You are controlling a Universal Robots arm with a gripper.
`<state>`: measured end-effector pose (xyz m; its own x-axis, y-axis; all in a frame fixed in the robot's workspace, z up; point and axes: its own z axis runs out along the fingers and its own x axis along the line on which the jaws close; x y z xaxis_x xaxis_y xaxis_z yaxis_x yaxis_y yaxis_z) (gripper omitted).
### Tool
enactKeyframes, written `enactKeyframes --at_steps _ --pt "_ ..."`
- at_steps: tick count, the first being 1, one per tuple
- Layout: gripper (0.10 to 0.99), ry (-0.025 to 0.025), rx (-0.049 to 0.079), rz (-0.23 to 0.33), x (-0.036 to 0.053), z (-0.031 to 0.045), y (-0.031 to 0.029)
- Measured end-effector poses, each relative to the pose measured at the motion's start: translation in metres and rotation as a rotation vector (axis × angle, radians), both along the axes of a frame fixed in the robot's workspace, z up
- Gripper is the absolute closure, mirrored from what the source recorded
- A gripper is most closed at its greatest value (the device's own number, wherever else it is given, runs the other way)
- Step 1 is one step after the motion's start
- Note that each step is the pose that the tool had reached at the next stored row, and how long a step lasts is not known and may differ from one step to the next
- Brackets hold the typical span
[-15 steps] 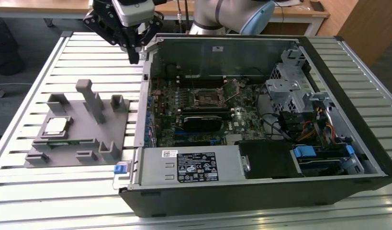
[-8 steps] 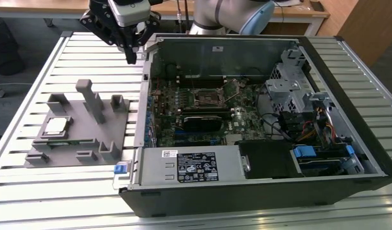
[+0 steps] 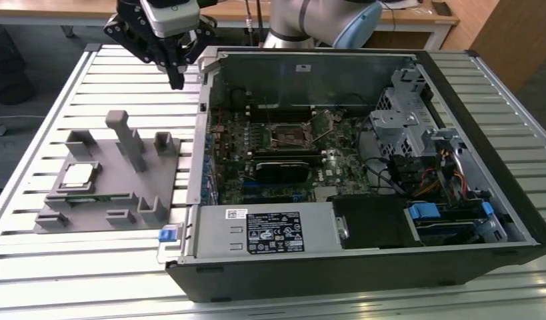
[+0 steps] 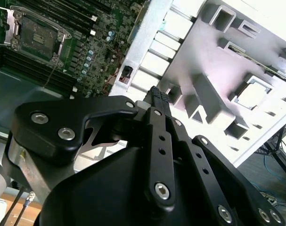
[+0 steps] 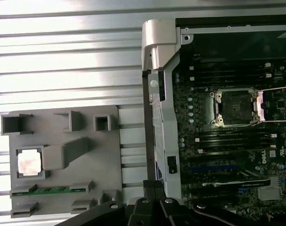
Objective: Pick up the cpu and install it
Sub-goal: 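Reach for the cpu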
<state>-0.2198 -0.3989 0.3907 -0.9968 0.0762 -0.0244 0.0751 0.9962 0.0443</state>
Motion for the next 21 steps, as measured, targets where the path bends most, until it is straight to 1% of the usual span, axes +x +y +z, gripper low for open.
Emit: enactKeyframes --at_steps 21 --pt "0.98 0.0 0.0 0.0 -0.0167 -0.0012 0.0"
